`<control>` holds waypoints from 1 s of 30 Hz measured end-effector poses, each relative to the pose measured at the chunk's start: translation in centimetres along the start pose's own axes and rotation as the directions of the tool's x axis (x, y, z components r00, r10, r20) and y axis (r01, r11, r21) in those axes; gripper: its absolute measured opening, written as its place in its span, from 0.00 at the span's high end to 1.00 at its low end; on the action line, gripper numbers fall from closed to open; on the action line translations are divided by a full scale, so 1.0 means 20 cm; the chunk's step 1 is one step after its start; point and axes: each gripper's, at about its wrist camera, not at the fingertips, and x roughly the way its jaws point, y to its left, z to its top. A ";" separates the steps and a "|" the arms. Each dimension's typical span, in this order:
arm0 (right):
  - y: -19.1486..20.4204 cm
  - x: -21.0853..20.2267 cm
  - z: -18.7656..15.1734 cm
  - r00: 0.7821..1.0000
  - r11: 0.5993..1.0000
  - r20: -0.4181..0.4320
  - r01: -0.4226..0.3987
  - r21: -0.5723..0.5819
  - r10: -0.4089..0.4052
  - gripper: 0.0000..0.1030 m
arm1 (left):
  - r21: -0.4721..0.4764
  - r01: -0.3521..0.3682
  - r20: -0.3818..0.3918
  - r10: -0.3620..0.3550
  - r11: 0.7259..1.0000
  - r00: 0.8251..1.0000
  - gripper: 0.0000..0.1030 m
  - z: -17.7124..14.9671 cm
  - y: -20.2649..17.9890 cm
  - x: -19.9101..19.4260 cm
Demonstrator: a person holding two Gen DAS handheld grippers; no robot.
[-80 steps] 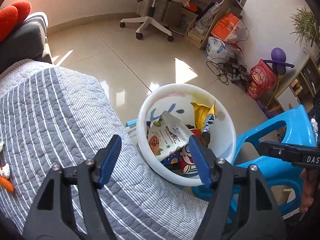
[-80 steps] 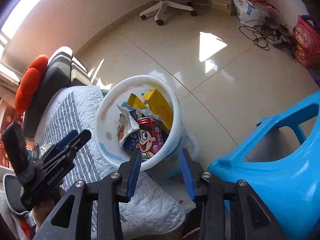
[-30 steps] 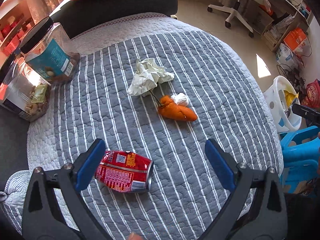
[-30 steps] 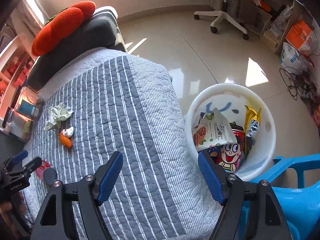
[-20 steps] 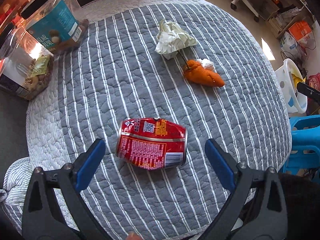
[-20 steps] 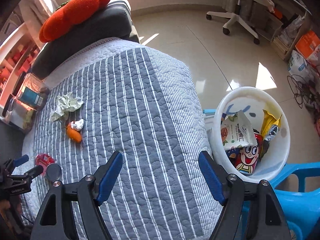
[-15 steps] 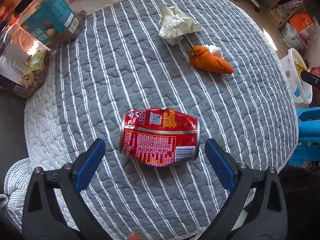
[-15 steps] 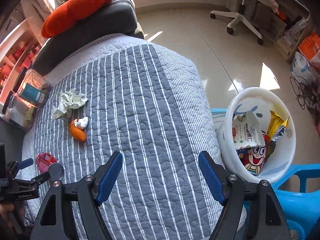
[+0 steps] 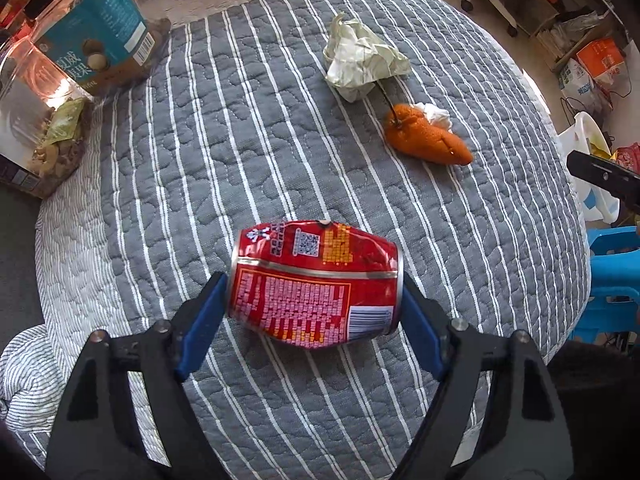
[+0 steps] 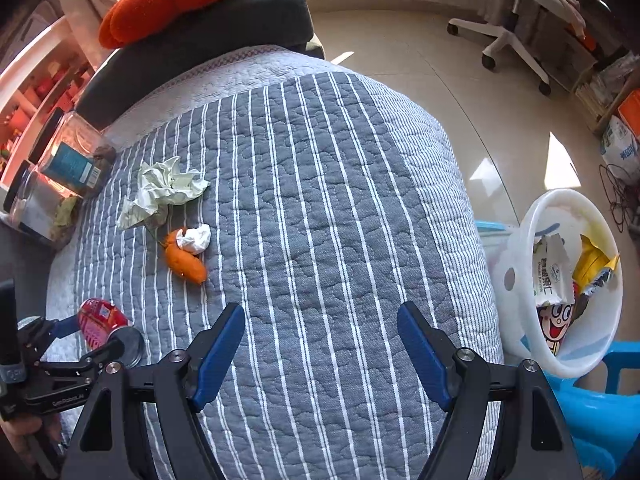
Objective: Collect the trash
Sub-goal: 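Hold the crushed can in the left tool while the right tool grasps the crumpled paper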
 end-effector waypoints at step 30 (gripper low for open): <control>0.60 0.40 0.34 0.964 0.966 0.091 -0.254 0.047 0.249 0.23 | -0.254 0.019 0.160 0.023 0.967 0.987 0.20 0.01 0.49 -0.25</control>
